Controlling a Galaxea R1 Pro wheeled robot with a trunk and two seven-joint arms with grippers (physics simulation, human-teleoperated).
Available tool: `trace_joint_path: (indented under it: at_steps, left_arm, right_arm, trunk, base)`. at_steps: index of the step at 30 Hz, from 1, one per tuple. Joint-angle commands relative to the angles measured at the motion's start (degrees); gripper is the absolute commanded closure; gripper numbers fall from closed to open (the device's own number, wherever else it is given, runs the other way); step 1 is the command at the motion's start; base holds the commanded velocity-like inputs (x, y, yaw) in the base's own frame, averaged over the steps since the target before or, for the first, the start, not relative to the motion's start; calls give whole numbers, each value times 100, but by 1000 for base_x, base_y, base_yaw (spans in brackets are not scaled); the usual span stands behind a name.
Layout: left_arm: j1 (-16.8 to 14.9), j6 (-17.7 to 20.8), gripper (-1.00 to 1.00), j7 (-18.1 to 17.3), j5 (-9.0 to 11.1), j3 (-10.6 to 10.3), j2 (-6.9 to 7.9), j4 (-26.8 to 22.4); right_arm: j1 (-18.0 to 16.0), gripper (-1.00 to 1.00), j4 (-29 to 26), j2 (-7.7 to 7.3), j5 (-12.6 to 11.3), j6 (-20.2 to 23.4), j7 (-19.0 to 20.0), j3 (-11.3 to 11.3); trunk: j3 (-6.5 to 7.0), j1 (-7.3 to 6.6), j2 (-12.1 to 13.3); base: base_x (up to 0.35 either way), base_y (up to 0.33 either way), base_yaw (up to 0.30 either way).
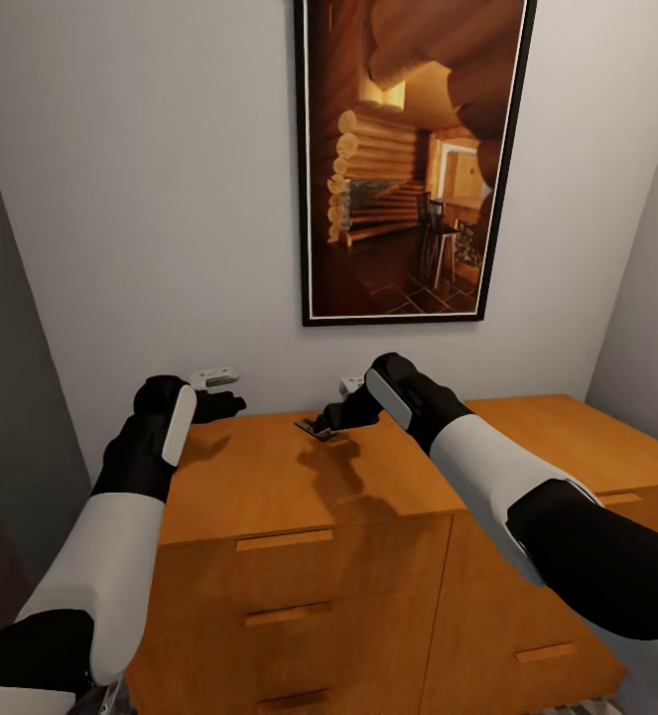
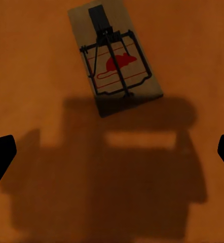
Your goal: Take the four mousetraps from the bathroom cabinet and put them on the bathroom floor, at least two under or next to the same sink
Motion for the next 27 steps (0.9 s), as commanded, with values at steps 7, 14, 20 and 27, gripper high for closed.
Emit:
trace_joint_path:
  at_steps: [7,14,20,27]
  left_arm:
    - [-6,20,-100,52,61,12,-5,-4]
    - [-5,20,-100,52,61,11,-5,-4]
    - [-4,20,-100,52,61,12,-5,-4]
    - [-4,20,-100,52,61,12,-5,-4]
  right_arm:
    - [-6,-100,-3,-3,52,22,49,13]
    - [-6,-100,1,-7,48,28,45,10]
    - [-6,-100,2,-9,44,30,44,11]
    - [-6,-100,-2,-4,51,31,43,18]
  trunk:
    - [-7,0,-3]
    - [-7,0,-3]
    - [-7,0,-3]
    - [-7,0,-3]
  base:
    - [0,0,64]
    - [0,0,169]
    - [0,0,55]
    - [0,0,13]
